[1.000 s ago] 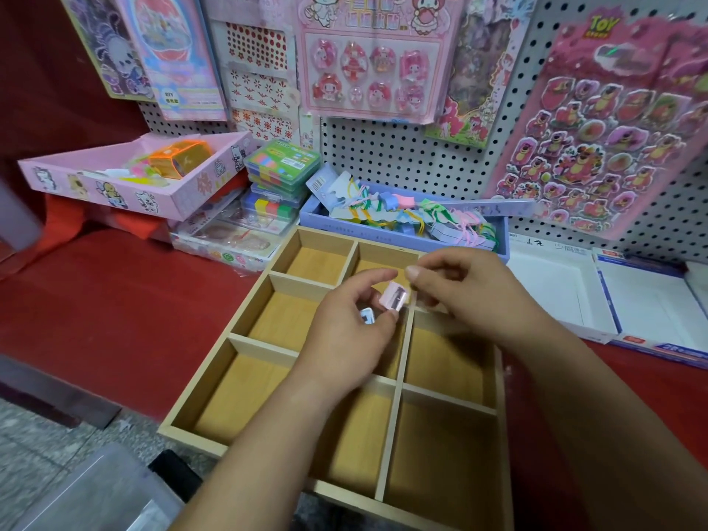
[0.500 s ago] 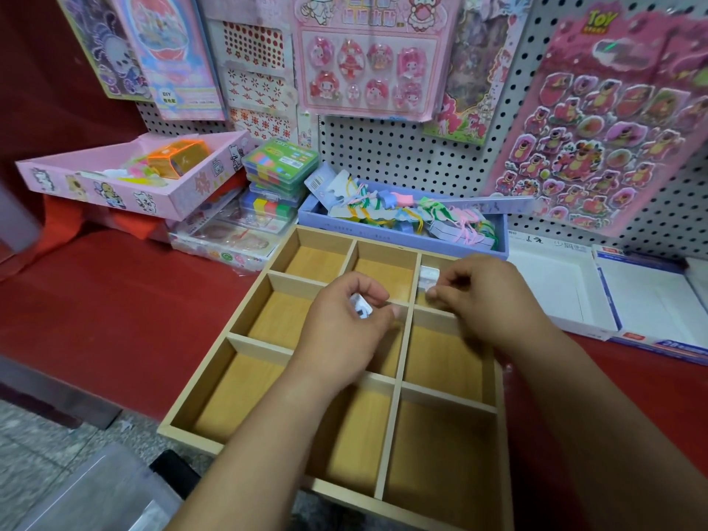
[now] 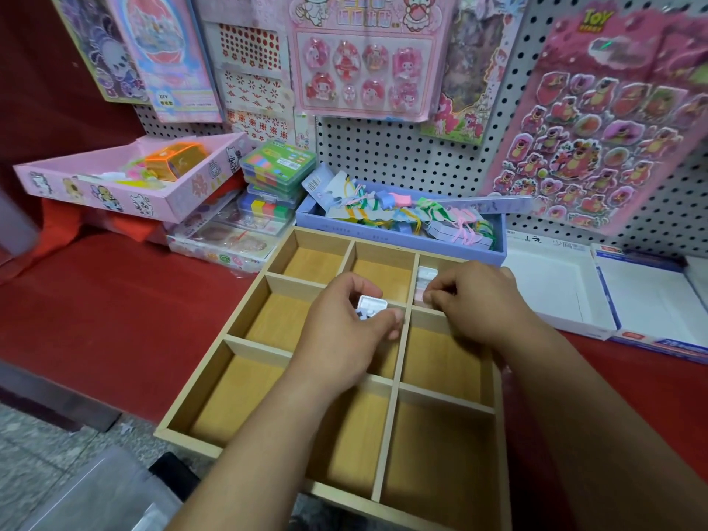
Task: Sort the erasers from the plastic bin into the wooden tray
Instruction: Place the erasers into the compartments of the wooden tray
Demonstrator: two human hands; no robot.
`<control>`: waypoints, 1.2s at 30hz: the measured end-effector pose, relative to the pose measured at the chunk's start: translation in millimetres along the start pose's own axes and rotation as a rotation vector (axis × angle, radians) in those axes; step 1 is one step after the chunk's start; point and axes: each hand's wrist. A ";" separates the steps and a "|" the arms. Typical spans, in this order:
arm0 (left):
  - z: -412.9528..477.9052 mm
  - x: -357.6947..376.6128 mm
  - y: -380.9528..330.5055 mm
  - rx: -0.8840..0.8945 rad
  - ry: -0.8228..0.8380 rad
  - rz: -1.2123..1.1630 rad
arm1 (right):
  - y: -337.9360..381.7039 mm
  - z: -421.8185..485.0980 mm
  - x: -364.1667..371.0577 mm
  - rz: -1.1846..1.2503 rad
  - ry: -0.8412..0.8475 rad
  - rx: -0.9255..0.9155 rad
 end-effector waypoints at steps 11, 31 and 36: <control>-0.2 -1.6 -6.6 -0.045 -0.005 -0.040 | -1.3 -6.0 -12.1 0.398 -0.055 0.062; 4.1 3.3 -6.6 -0.026 -0.073 -0.197 | 26.0 -13.3 -17.1 0.565 0.033 -0.020; 0.5 2.1 -9.2 0.031 -0.081 -0.080 | 3.8 -7.7 -24.9 0.384 -0.057 0.127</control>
Point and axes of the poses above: each hand's wrist, its own z-axis towards the middle knuckle, its own x-axis out of the palm, y = z × x, and after that the axes turned 4 degrees about -y, right-handed
